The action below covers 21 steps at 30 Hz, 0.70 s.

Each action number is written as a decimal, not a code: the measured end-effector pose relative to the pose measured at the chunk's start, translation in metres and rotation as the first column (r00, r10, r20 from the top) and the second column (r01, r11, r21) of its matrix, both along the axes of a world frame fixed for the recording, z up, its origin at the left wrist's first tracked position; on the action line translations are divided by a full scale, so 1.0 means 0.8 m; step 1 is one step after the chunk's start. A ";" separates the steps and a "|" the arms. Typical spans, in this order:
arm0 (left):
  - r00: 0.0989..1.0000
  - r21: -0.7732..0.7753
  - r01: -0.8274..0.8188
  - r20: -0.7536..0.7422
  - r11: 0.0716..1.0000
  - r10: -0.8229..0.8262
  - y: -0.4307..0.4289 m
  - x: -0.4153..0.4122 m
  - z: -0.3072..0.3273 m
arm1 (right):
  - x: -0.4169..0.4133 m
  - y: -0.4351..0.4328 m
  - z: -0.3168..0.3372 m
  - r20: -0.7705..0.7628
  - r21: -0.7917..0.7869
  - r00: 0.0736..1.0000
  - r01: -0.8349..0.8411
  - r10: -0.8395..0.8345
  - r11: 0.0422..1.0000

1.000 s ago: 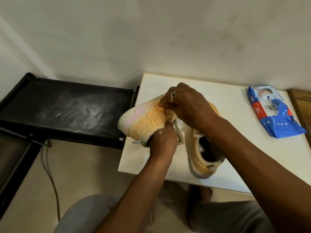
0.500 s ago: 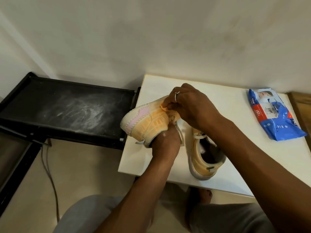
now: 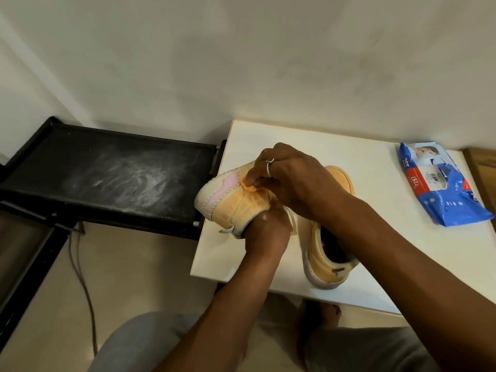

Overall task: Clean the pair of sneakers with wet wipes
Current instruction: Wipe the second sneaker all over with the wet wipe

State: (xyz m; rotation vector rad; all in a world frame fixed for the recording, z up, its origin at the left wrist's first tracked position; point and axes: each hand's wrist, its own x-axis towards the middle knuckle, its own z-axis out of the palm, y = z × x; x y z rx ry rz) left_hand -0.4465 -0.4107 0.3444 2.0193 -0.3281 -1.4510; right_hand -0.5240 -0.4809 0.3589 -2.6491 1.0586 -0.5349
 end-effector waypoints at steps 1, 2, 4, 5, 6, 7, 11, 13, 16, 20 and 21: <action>0.997 -0.074 0.077 0.005 0.994 -0.077 -0.003 -0.001 0.000 | 0.002 0.002 0.003 -0.019 -0.015 0.999 -0.031 0.030 0.999; 0.971 -0.041 -0.135 -0.202 0.990 0.124 -0.007 -0.004 0.006 | 0.002 0.000 0.002 -0.033 -0.032 0.999 -0.029 0.028 0.999; 0.812 -0.004 -0.413 -0.454 0.911 0.367 -0.003 0.003 0.019 | -0.007 -0.010 -0.002 -0.024 -0.048 0.998 0.050 -0.051 0.998; 0.853 -0.053 -0.374 -0.413 0.926 0.320 -0.003 0.003 0.016 | -0.012 -0.015 -0.005 -0.015 -0.039 0.995 0.101 -0.101 0.994; 0.895 -0.088 -0.319 -0.355 0.944 0.269 -0.003 0.002 0.015 | -0.016 -0.018 -0.008 -0.005 -0.025 0.990 0.140 -0.140 0.990; 0.923 -0.120 -0.270 -0.313 0.955 0.222 -0.001 0.001 0.010 | -0.018 -0.019 -0.010 0.004 -0.012 0.988 0.157 -0.157 0.988; 0.980 -0.089 -0.145 -0.147 0.985 0.131 -0.004 0.008 0.000 | -0.002 0.000 0.001 0.018 0.014 1.000 0.018 -0.019 1.000; 0.998 -0.096 0.007 -0.065 0.995 -0.014 0.000 0.008 -0.002 | 0.003 0.004 0.005 -0.007 0.001 0.999 -0.034 0.034 0.999; 0.992 -0.191 -0.036 -0.124 0.981 0.012 0.006 0.006 0.007 | -0.010 -0.012 -0.003 -0.005 -0.005 0.997 0.077 -0.077 0.997; 0.877 -0.116 -0.338 -0.397 0.934 0.268 0.003 0.002 0.015 | -0.021 -0.017 -0.010 0.025 0.063 0.986 0.161 -0.163 0.985; 0.825 -0.042 -0.414 -0.440 0.909 0.355 -0.001 0.003 0.009 | -0.016 -0.012 -0.008 0.037 0.071 0.991 0.127 -0.130 0.989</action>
